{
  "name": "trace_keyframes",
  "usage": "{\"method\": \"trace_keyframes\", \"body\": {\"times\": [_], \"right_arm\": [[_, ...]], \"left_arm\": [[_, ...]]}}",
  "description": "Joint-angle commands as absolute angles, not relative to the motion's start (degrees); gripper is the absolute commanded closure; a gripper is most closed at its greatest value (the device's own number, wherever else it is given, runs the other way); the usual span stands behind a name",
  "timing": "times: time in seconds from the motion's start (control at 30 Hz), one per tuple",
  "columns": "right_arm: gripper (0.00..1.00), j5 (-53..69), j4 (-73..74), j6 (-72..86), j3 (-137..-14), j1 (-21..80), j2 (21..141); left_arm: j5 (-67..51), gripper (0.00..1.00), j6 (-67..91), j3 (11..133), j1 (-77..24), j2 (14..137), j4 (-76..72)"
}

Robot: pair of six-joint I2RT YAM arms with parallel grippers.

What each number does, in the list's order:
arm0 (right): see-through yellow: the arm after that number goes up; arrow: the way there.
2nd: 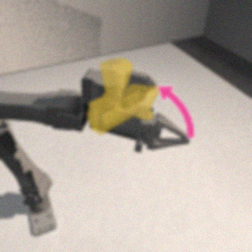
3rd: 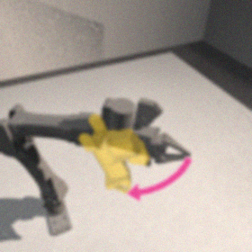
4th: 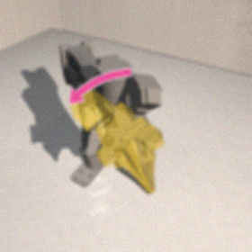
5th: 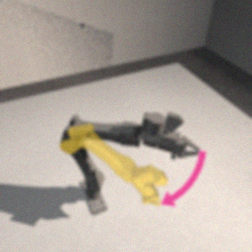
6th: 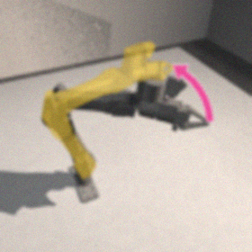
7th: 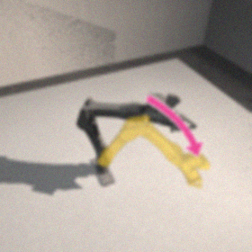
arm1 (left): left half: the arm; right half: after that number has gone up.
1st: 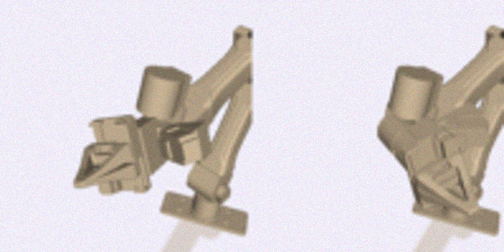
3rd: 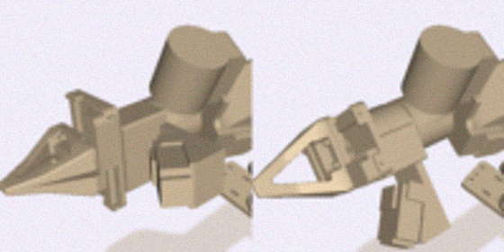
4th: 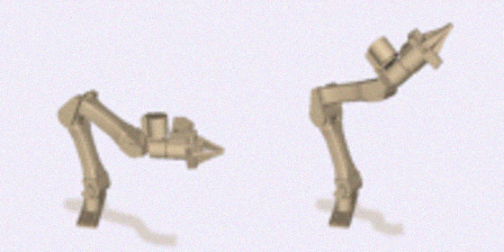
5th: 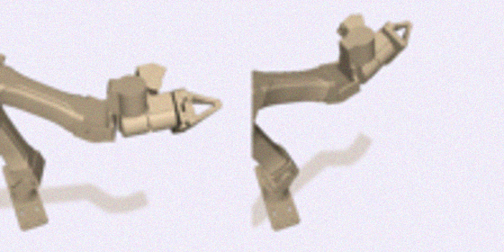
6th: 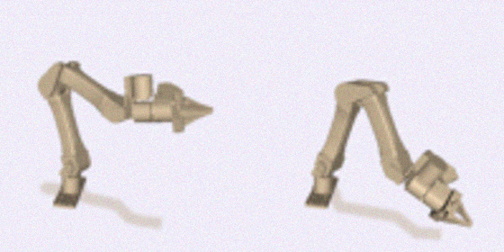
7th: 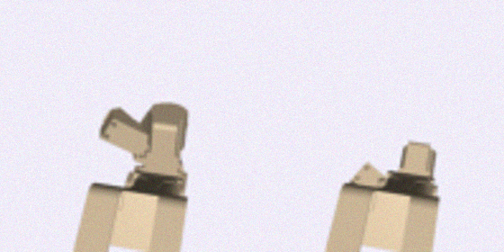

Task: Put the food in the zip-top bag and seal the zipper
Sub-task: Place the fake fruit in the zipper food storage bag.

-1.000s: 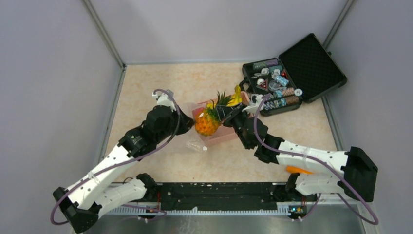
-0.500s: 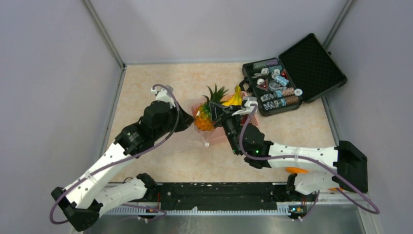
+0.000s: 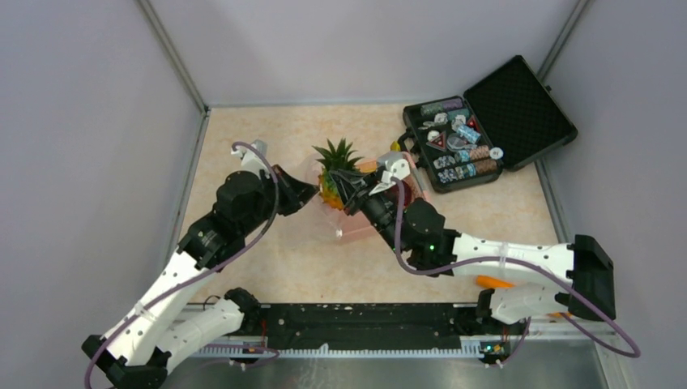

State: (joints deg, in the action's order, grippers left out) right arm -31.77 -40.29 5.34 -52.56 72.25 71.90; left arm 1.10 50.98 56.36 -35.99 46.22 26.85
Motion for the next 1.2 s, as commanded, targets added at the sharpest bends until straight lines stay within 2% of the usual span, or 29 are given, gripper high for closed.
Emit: {"method": "trace_keyframes", "body": {"times": [0.0, 0.07, 0.23, 0.4, 0.77, 0.8, 0.87, 0.93, 1.07, 1.17], "right_arm": [[1.00, -24.9, -29.5, 4.2, -55.4, 70.6, 71.6], [1.00, -24.6, -25.8, 9.2, -57.1, 69.2, 72.4], [1.00, -42.7, -25.6, 18.7, -54.8, 68.2, 69.9], [1.00, -47.7, -24.5, 16.0, -56.8, 68.2, 70.7], [1.00, -27.0, -32.9, 13.8, -57.0, 69.7, 73.8], [0.98, -26.9, -31.6, 13.7, -57.2, 69.9, 74.3], [0.85, -26.8, -29.2, 13.6, -57.3, 69.9, 74.5], [0.76, -26.7, -26.4, 13.2, -57.3, 69.9, 73.7], [0.50, -26.7, -22.2, 11.9, -57.7, 69.9, 70.5], [0.44, -24.6, -18.8, 11.7, -58.6, 69.9, 67.5]], "left_arm": [[-3.2, 1.00, 54.7, 54.0, -35.5, 44.6, 17.6], [-3.7, 1.00, 55.8, 52.8, -35.5, 44.0, 16.0], [-1.3, 1.00, 56.5, 52.2, -35.4, 40.8, 15.5], [3.1, 1.00, 52.9, 55.2, -35.4, 40.9, 21.1], [1.0, 1.00, 55.1, 52.1, -35.4, 42.6, 16.6], [1.6, 1.00, 54.9, 52.1, -35.3, 42.2, 16.8], [3.1, 1.00, 54.6, 52.0, -35.4, 41.1, 17.3], [5.0, 1.00, 54.4, 51.5, -35.3, 39.7, 18.1], [7.5, 1.00, 54.4, 50.2, -35.4, 37.5, 18.8], [8.4, 1.00, 54.0, 50.2, -35.4, 36.8, 19.4]]}}
